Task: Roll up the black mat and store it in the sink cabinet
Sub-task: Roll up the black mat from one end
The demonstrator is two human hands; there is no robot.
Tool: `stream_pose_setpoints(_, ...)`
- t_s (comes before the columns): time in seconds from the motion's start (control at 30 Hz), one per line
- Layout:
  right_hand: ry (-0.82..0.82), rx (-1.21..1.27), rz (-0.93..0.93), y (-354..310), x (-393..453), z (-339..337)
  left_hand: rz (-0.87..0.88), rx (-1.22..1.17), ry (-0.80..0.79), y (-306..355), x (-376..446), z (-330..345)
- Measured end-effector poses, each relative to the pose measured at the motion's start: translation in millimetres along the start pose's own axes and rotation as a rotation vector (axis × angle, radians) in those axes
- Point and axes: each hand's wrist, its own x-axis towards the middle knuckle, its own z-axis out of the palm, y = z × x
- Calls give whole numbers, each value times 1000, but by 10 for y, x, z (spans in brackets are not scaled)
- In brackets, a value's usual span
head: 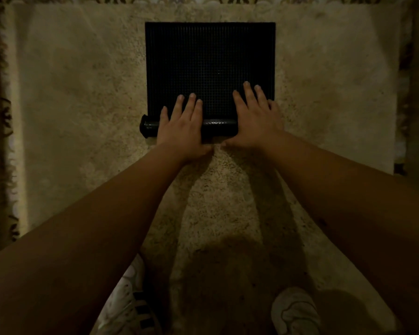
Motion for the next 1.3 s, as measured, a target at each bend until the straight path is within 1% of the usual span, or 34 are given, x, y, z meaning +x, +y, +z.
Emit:
stream_pose_setpoints(0.3,14,-5,10,10,108,-34,3,-9,-15,-42,151,-40)
stream_pose_setpoints(0.5,10,29,-43,80,181,-99,20,11,7,-94,274,-49)
stream_pose_setpoints(0.6,107,-9,-163,116,103,-112,22,22,-11,-92,316,-87)
stream_pose_setpoints(0.7,265,-66,-261,115,-81,-12,35,23,18,-86,277,-67)
stream_pose_setpoints(0.77,342,-63,-256,86,-136,54,38,21,24,-87,287,-63)
stream_pose_setpoints(0.83,370,-10,-225,44,-100,48,23,11,2,-98,332,-89)
stream_pose_setpoints(0.9,361,17,-217,14,-53,17,17,-4,-5,-112,371,-131)
stream_pose_setpoints(0.97,335,87,-195,9,-45,-18,51,-19,26,-135,395,-197)
stream_pose_setpoints(1.0,316,128,-181,19,-49,-37,82,-30,59,-154,387,-219)
stream_pose_setpoints(1.07,278,184,-169,43,-29,-69,163,-42,176,-224,325,-194)
stream_pose_setpoints(1.13,239,208,-170,57,-6,-109,212,-7,264,-285,232,-115)
stream_pose_setpoints(1.2,213,214,-167,67,20,-139,186,29,282,-276,172,-54)
stream_pose_setpoints(1.3,179,201,-132,60,69,-202,134,3,283,-194,196,-138)
